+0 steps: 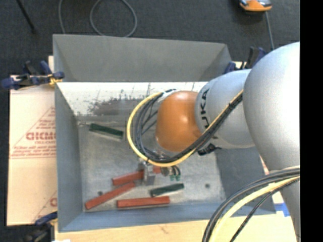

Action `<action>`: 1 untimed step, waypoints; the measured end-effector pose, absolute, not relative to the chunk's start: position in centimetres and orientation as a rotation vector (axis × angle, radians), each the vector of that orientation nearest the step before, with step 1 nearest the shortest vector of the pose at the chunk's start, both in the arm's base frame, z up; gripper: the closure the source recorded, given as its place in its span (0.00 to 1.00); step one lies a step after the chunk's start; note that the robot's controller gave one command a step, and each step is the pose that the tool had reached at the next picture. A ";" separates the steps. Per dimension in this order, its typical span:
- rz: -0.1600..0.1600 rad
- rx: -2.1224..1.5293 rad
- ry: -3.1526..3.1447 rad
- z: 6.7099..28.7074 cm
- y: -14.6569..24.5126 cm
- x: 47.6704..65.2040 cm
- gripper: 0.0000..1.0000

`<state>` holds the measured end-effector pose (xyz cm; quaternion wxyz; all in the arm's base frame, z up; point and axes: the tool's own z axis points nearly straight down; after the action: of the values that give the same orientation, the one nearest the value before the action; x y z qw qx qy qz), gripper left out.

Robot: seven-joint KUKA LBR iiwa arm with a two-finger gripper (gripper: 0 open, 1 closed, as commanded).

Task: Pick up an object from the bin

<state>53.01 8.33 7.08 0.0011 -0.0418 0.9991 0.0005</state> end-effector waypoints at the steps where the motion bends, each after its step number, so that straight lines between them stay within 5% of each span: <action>1: 0.004 -0.112 3.129 17.4 9.5 53.1 1.00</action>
Offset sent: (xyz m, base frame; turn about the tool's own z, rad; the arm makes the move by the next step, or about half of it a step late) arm -0.0021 0.0112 0.0978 0.0144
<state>53.06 9.48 17.39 0.0052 -0.0359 0.9993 0.0011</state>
